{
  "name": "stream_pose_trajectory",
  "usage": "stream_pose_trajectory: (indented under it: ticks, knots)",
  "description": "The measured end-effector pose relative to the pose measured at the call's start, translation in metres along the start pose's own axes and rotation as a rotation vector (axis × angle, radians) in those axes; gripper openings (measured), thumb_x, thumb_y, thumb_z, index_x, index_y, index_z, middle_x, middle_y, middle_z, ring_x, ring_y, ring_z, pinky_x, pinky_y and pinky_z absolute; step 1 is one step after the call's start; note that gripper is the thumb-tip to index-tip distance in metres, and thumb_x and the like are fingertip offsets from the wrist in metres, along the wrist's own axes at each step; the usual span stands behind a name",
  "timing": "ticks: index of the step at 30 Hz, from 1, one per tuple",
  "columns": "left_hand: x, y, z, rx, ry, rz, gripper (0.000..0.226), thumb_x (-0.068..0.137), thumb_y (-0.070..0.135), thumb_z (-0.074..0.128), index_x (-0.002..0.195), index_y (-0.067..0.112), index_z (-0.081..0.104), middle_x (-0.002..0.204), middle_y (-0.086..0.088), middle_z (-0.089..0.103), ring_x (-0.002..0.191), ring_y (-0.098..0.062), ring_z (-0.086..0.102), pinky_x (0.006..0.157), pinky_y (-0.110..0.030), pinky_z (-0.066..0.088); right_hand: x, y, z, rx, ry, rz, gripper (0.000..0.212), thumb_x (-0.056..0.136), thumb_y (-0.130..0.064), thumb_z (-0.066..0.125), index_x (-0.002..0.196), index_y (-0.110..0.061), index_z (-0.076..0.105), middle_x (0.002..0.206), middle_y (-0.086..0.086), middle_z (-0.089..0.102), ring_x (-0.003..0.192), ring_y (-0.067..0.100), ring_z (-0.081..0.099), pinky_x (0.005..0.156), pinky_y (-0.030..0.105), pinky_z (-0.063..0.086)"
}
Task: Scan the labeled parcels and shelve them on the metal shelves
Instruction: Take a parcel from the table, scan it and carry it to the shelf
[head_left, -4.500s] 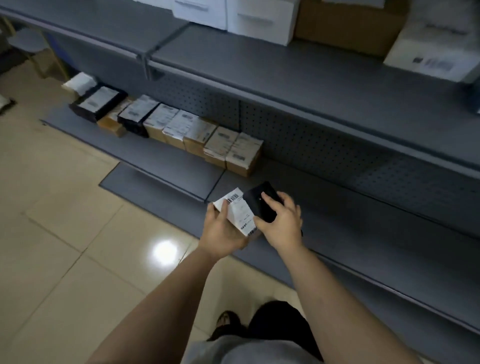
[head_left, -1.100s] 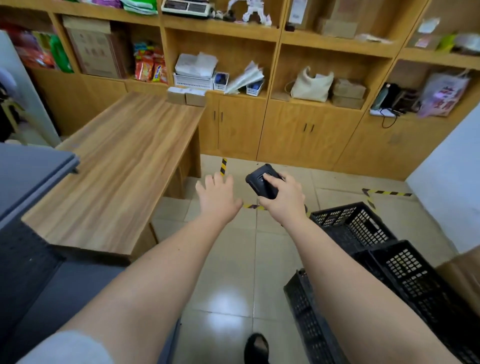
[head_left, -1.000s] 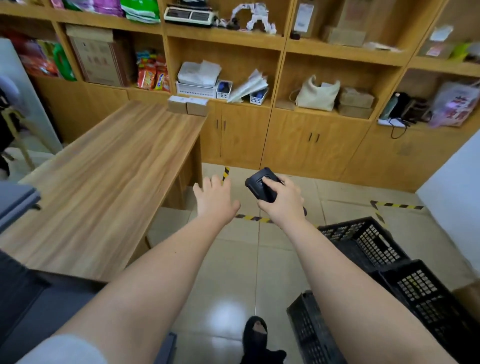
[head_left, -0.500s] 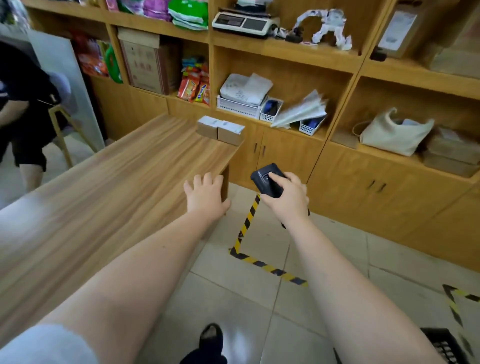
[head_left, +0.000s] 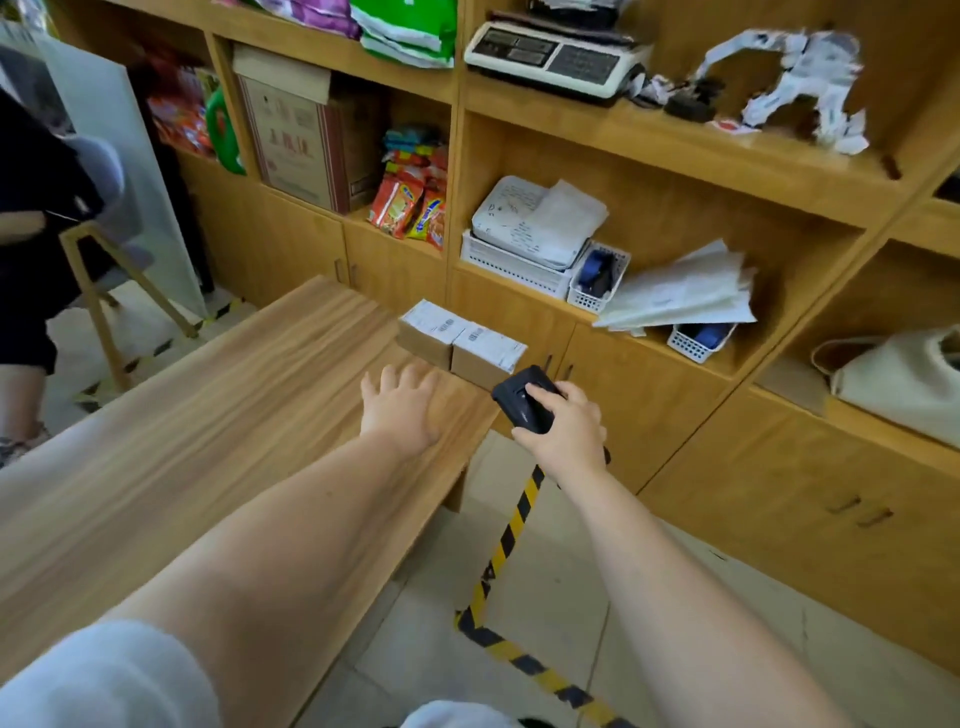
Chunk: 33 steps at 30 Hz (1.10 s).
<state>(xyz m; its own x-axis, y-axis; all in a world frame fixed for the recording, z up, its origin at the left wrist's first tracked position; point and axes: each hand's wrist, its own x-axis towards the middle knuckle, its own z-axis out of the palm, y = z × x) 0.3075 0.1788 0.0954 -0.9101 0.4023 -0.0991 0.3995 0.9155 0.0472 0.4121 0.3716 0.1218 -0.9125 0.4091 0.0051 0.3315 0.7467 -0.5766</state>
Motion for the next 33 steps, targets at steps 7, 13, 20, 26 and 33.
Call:
stream_pose_trajectory:
  ticks: [7, 13, 20, 26, 33]
  knots:
    - [0.118, -0.019, 0.024, -0.02, -0.105, -0.052, 0.092, 0.08, 0.052, 0.071, 0.154, 0.036, 0.018, 0.161, -0.006, 0.019, 0.148, -0.035, 0.012, 0.118, -0.06, 0.014, 0.149, 0.0, 0.043, 0.002, -0.127, -0.074, 0.06, 0.083, -0.035, 0.071, 0.139, -0.038, 0.051, 0.152, -0.006, 0.032, 0.131, 0.024, 0.03, 0.101, 0.036, 0.023]
    - [0.227, -0.033, 0.038, 0.001, -0.227, -0.142, 0.086, 0.091, 0.041, 0.064, 0.157, 0.039, 0.009, 0.166, -0.009, 0.001, 0.151, -0.039, 0.0, 0.119, -0.063, 0.007, 0.294, 0.017, 0.076, 0.004, -0.212, -0.156, 0.057, 0.083, -0.028, 0.071, 0.137, -0.036, 0.053, 0.151, -0.005, 0.034, 0.128, 0.025, 0.033, 0.103, 0.038, 0.026]
    - [0.334, -0.039, 0.048, 0.163, -0.393, -0.179, 0.114, 0.085, 0.025, 0.075, 0.154, 0.046, -0.014, 0.166, -0.009, -0.015, 0.152, -0.037, -0.008, 0.118, -0.063, 0.012, 0.418, 0.007, 0.105, -0.026, -0.402, -0.285, 0.057, 0.085, -0.033, 0.072, 0.138, -0.035, 0.052, 0.153, -0.002, 0.033, 0.135, 0.028, 0.031, 0.109, 0.046, 0.031]
    - [0.371, -0.044, 0.048, 0.343, -0.518, -0.058, 0.119, 0.079, 0.034, 0.083, 0.155, 0.045, -0.008, 0.162, -0.007, -0.028, 0.152, -0.035, -0.006, 0.114, -0.061, 0.025, 0.47, -0.013, 0.121, -0.002, -0.451, -0.393, 0.059, 0.083, -0.032, 0.075, 0.138, -0.032, 0.054, 0.151, 0.003, 0.037, 0.131, 0.03, 0.036, 0.107, 0.043, 0.033]
    - [0.294, -0.106, 0.033, 0.208, -0.37, -0.422, 0.088, 0.091, 0.03, 0.062, 0.158, 0.019, 0.005, 0.164, -0.009, 0.01, 0.153, -0.031, 0.004, 0.119, -0.058, 0.013, 0.454, -0.076, 0.16, 0.039, -0.61, -0.58, 0.058, 0.079, -0.028, 0.075, 0.134, -0.031, 0.058, 0.146, 0.001, 0.041, 0.125, 0.029, 0.038, 0.107, 0.04, 0.035]
